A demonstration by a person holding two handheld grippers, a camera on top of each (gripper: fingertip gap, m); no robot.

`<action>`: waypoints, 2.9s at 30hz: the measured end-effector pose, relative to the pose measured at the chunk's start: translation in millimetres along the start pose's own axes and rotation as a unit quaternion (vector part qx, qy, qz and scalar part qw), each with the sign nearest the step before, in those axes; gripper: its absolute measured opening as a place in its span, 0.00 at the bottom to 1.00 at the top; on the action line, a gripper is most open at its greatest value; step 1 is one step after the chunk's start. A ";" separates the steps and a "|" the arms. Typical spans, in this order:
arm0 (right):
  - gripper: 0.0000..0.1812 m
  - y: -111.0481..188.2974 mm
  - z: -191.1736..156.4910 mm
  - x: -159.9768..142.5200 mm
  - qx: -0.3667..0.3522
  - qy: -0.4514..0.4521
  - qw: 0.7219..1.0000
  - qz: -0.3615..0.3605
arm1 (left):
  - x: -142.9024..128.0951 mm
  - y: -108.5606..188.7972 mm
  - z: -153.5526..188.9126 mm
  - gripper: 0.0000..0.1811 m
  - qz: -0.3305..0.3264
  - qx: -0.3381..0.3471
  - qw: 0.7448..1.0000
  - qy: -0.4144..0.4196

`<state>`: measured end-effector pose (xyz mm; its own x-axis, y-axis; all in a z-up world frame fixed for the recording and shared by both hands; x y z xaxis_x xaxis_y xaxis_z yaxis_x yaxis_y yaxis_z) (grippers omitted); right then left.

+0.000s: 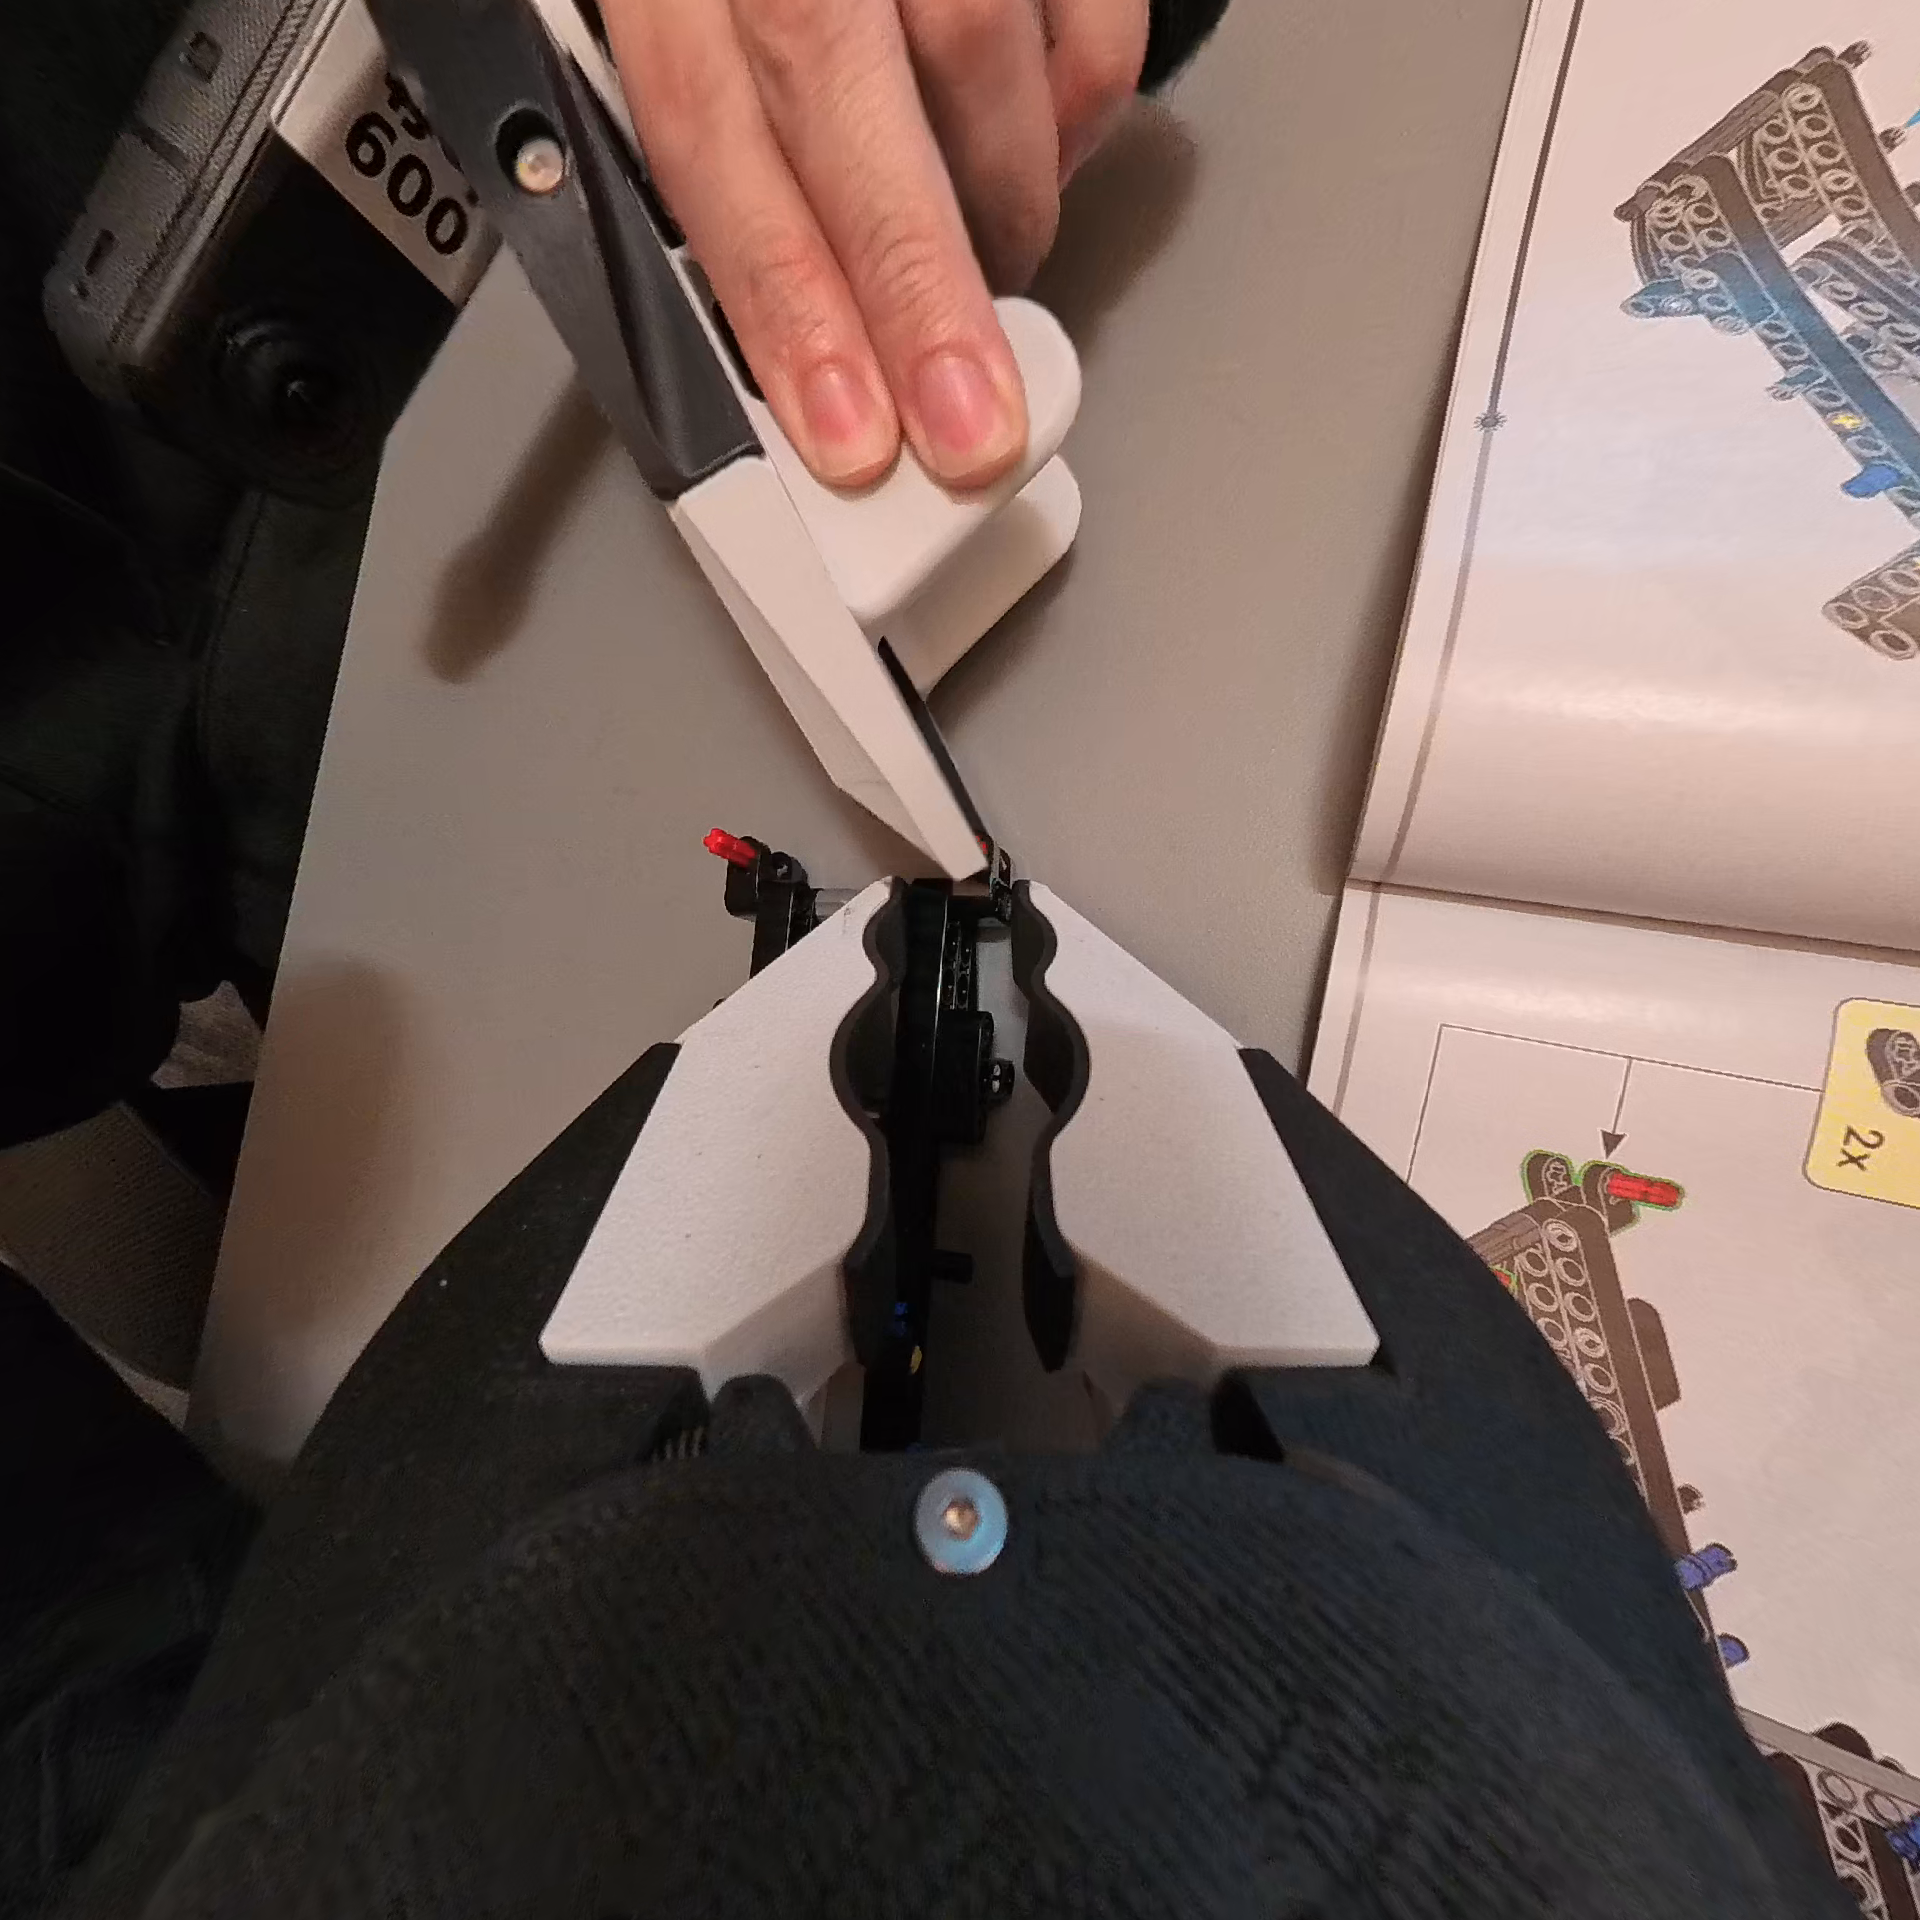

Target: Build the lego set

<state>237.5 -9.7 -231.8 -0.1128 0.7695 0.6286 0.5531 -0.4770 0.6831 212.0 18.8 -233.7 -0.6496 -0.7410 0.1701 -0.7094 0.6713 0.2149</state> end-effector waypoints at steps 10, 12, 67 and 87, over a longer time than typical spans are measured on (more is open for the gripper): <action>0.10 0.0 0.3 0.1 0.002 -0.004 1.000 0.003 | -0.2 0.6 -2.5 0.13 -0.005 0.016 1.000 0.001; 0.10 0.0 0.2 0.1 0.003 -0.005 1.000 0.003 | 0.5 0.8 -0.7 0.10 -0.008 0.012 1.000 -0.010; 0.09 72.6 -21.2 39.4 0.193 0.013 0.918 0.345 | -39.6 15.8 -31.5 0.20 0.006 0.029 0.981 0.192; 0.09 106.6 -25.7 36.9 0.285 0.031 0.832 0.475 | -35.5 12.1 -36.1 0.15 0.001 0.046 0.985 0.167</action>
<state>271.1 -43.1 -126.3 0.5669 0.1287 0.8137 0.7164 -0.5647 -0.4098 236.4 52.5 -202.4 -0.5351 -0.6947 0.4807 -0.7406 0.6595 0.1288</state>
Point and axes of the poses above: each gripper's, where its closed fingertips meet, y back along the fingers, x out of its top, z = x × y across the jaws, the point moved 3 cm from there along y, back along the fingers, and after that the axes turned 5 degrees about z, right-handed, at the moved point
